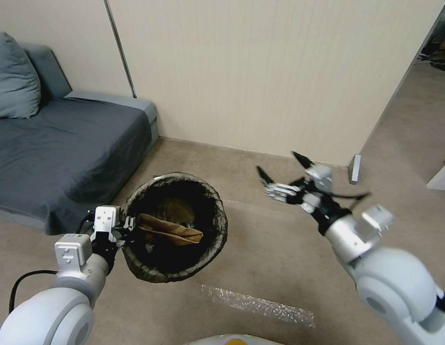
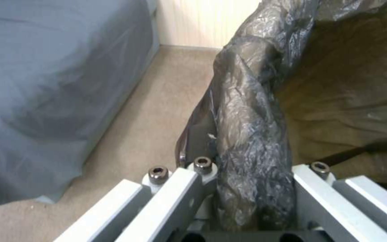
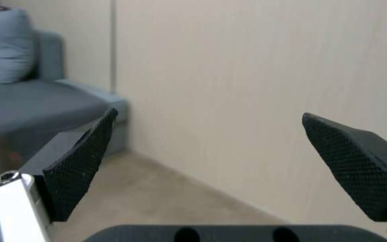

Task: Pick up the trash bin, then pick up the garbage from the floor and place it into the trash bin.

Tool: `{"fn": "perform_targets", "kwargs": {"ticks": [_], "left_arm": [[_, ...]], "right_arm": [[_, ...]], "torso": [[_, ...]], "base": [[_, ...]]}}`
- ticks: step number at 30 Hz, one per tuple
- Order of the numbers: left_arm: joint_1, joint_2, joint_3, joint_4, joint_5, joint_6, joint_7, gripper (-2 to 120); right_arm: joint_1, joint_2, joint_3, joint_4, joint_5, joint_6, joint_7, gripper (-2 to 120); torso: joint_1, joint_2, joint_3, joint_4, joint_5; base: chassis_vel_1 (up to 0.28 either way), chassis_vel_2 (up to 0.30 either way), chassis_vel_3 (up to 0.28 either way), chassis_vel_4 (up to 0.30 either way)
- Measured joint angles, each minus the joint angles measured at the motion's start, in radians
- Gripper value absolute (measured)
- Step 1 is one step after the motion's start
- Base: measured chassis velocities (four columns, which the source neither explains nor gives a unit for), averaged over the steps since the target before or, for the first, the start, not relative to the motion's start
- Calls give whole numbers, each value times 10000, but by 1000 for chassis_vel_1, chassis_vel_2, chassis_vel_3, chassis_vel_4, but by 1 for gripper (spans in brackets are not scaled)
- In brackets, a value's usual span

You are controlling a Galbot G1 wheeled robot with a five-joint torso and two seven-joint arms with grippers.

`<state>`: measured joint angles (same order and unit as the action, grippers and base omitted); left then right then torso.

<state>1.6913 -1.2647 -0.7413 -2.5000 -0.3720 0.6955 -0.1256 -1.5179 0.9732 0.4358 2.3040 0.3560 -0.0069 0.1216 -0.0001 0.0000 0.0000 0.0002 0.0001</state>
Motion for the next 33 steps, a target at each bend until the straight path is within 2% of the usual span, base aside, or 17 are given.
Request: {"fn": "perform_targets", "kwargs": {"ticks": [1,4,5,7,11,33], "left_arm": [[0,0,0,0,0,0,0,1],[75,-85,-49,0,17,-9,-12,1],[75,-85,-49,0,17,-9,-12,1],[194,-169,-76,0,117,-16,-22,1],[281,-195,-119,0,133,-16,-31,1],[601,-354,-212,1,109,154,-27,1]], "right_arm": [[0,0,0,0,0,0,0,100],[-1163,1375,261,-286,-1345,1045,-139,100],[-1163,1375,261,-286,-1345,1045,-139,100],[-1668,2126,207,-349,-1628,1375,-116,100],[-2084,2689,198,-407,-2094,1695,-109,100],[-2925,2602,1051,-452,-1761,1997,-345,100]], "torso": [[0,0,0,0,0],[0,0,0,-5,-2],[0,0,0,-5,-2],[-1,0,0,-2,-3],[0,0,0,-1,-3],[1,-1,0,-1,0]], "base": [[0,0,0,0],[0,0,0,0],[0,0,0,0],[0,0,0,0],[0,0,0,0],[8,9,9,8]]}}
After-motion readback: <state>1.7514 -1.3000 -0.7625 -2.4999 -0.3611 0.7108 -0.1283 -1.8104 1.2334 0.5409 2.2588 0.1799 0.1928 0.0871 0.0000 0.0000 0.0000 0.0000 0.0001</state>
